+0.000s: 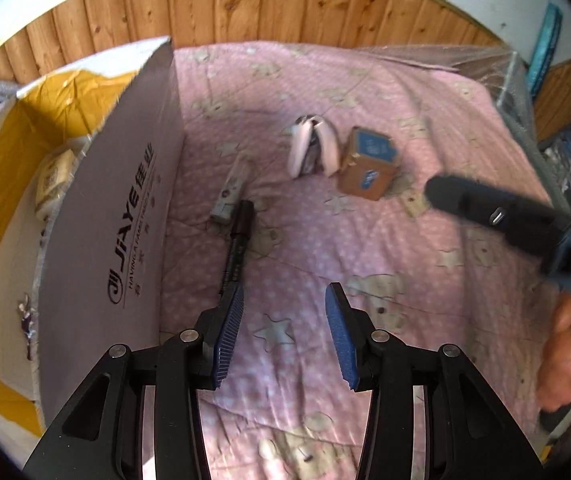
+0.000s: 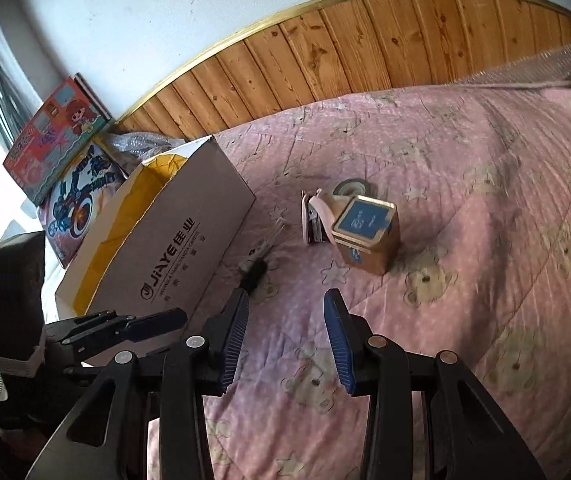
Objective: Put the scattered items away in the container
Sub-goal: 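Grasp the black marker with the left tool while the right tool grasps the pink stapler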
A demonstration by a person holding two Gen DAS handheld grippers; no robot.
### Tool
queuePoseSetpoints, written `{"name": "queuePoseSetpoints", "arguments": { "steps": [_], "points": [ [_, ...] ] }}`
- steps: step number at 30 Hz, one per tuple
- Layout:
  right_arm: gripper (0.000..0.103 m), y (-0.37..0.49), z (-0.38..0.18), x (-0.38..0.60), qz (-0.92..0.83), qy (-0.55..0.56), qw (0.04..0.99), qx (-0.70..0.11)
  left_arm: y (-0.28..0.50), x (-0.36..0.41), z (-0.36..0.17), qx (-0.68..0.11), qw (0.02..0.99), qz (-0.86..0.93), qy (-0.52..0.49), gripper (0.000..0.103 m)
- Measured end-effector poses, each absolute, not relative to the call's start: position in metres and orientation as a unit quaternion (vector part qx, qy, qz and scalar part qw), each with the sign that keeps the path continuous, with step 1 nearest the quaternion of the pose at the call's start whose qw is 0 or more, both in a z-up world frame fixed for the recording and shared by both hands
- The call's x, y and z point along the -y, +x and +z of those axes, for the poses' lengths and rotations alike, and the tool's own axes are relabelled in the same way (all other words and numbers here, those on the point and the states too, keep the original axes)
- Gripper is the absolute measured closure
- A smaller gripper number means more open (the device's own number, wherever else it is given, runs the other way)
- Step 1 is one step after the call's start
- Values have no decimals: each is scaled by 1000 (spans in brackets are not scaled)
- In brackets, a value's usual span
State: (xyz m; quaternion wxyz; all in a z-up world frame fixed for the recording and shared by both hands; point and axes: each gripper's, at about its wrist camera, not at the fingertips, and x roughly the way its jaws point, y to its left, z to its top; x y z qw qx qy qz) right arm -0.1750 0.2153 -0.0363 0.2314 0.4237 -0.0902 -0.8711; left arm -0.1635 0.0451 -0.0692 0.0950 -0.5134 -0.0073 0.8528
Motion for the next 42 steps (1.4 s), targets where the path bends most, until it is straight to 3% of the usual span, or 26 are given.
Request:
{"name": "queuePoseSetpoints", "arguments": {
  "steps": [16, 17, 20, 21, 22, 25, 28, 30, 34, 38, 40, 42],
  "points": [
    [55, -292, -70, -163, -813, 433, 364, -139, -192, -19, -115, 39, 66, 841, -536, 54],
    [55, -296, -74, -159, -805, 437, 373, -147, -191, -20, -116, 37, 71, 842, -533, 56],
    [57, -305, -83, -150, -789, 442, 390, -174, -189, -22, -116, 12, 69, 849, -523, 79],
    [69, -307, -85, -148, -784, 446, 393, -178, -189, -22, -116, 10, 71, 851, -521, 85],
    [77, -308, -86, -147, -780, 448, 397, -182, -188, -22, -115, 9, 75, 851, -519, 87],
    [79, -308, -89, -143, -769, 453, 410, -188, -185, -23, -116, 8, 81, 853, -516, 89],
    [73, -308, -92, -139, -759, 467, 415, -183, -184, -23, -117, 13, 80, 853, -516, 88],
    [65, -308, -97, -134, -754, 485, 403, -183, -183, -23, -117, 22, 83, 852, -516, 81],
    [60, -309, -103, -122, -753, 519, 372, -158, -180, -27, -118, 22, 89, 854, -512, 71],
    [53, -309, -104, -110, -760, 527, 350, -147, -175, -27, -120, 6, 93, 855, -510, 72],
    [46, -305, -106, -102, -764, 528, 336, -158, -175, -22, -120, 10, 92, 856, -509, 78],
    [50, -300, -108, -92, -768, 526, 321, -171, -176, -18, -121, 17, 91, 856, -508, 85]
  ]
}}
